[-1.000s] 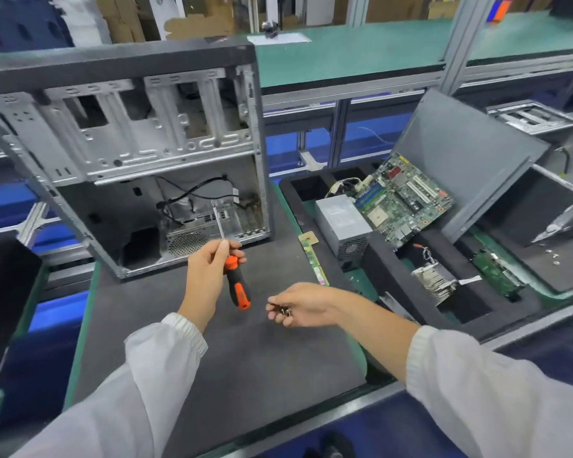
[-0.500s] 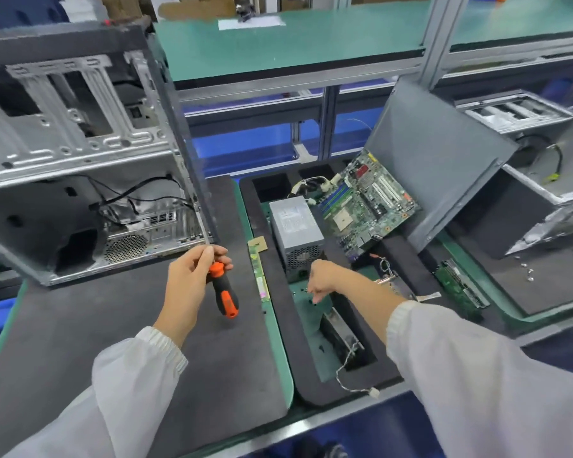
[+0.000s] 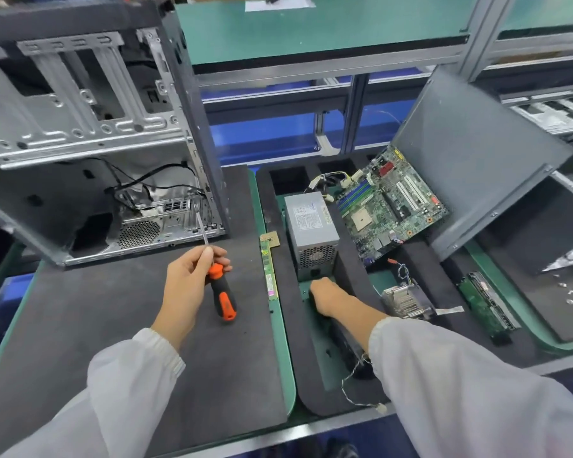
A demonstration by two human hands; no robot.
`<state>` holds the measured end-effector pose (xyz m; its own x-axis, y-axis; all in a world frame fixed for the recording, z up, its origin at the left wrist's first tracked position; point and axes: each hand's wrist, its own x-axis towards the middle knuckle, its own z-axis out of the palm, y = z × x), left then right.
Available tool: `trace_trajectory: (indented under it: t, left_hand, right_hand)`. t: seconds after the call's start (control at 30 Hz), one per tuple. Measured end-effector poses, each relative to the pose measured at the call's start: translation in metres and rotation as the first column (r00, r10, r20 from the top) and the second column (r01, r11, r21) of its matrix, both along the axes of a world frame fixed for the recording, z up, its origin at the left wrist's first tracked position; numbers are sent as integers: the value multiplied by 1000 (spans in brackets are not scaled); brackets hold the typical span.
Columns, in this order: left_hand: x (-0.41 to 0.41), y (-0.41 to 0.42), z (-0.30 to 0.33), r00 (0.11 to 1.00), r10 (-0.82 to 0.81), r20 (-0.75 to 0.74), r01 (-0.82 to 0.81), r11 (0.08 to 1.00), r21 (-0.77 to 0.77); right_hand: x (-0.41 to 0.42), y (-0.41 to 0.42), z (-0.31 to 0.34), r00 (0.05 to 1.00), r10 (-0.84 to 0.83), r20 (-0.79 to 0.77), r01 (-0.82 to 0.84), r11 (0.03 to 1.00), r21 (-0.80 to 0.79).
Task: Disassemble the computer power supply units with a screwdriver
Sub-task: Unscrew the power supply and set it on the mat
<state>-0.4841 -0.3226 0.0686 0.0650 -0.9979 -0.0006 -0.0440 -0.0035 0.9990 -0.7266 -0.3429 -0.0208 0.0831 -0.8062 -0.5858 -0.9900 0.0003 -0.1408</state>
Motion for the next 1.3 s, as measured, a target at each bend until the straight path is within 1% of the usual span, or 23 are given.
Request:
trace_trajectory:
  t: [0.13, 0.2, 0.23, 0.3, 0.37, 0.4, 0.43, 0.47, 0.5, 0.53, 0.57, 0.6, 0.63, 0.7, 0.77, 0.9, 0.97, 1.07, 1.13, 1.23, 1.3]
  left_hand:
    - [2, -1, 0, 1000, -4, -10, 4, 1000, -3]
    - [2, -3, 0, 1000, -2, -18, 2, 1000, -7]
    - [2, -4, 1, 1000, -1, -20, 1, 1000, -9]
    - [2, -7, 3, 1000, -4, -23, 3, 1000, -17]
    - [2, -10, 5, 1000, -7, -27, 6, 1000, -25]
    - [3, -11, 6, 999, -4, -33, 3, 1000, -27]
    - [4, -13, 6, 999, 3, -42, -4, 1000, -27]
    - [6, -14, 7, 999, 11, -53, -12, 1000, -26]
    - [8, -15, 7, 998, 20, -64, -21, 1000, -23]
    - [10, -15, 7, 997, 28, -71, -29, 999, -20]
    - [11, -16, 8, 997, 34, -74, -35, 999, -19]
    - [13, -17, 8, 996, 37, -75, -39, 999, -19]
    - [15, -17, 9, 996, 39, -76, -41, 999, -19]
    - [20, -18, 11, 996, 49, -76, -51, 998, -27]
    - [28, -18, 15, 995, 72, -73, -75, 996, -40]
    - [46, -16, 21, 988, 135, -71, -139, 989, -51]
    - [51, -13, 20, 985, 153, -75, -157, 987, -46]
    - [58, -10, 18, 986, 150, -74, -154, 987, -42]
    - [64, -9, 20, 989, 136, -66, -139, 989, -46]
    - [79, -9, 27, 991, 126, -49, -130, 989, -75]
    - [90, -10, 36, 989, 135, -54, -140, 985, -102]
  right_hand:
    - [3, 0, 19, 999, 51, -1, -51, 997, 65]
    - [3, -1, 36, 999, 43, 16, -44, 994, 103]
    - [2, -4, 44, 998, 2, 58, -10, 991, 134]
    - [-3, -10, 65, 977, -102, 188, 60, 974, 218]
    - [-10, -20, 95, 952, -132, 274, 59, 964, 260]
    - [-14, -27, 109, 934, -149, 325, 81, 973, 214]
    - [-17, -35, 123, 910, -174, 377, 138, 983, 120]
    - [-19, -43, 134, 903, -178, 391, 205, 978, -29]
    - [-21, -53, 139, 922, -158, 353, 245, 944, -219]
    - [-20, -60, 141, 951, -143, 274, 244, 892, -380]
    - [-18, -64, 139, 968, -148, 202, 228, 854, -468]
    - [-14, -68, 134, 975, -176, 135, 220, 852, -476]
    - [-11, -70, 123, 974, -211, 79, 224, 884, -410]
    - [-3, -74, 104, 966, -257, 39, 257, 924, -283]
    - [2, -80, 86, 956, -294, 8, 287, 926, -244]
    - [6, -87, 71, 940, -340, 4, 327, 902, -281]
    - [6, -88, 72, 943, -332, -1, 317, 901, -296]
    - [2, -87, 81, 953, -303, -12, 283, 902, -327]
    - [1, -83, 90, 959, -282, -29, 251, 893, -374]
    - [8, -78, 110, 968, -238, -84, 172, 868, -466]
    - [15, -73, 127, 964, -219, -150, 116, 855, -506]
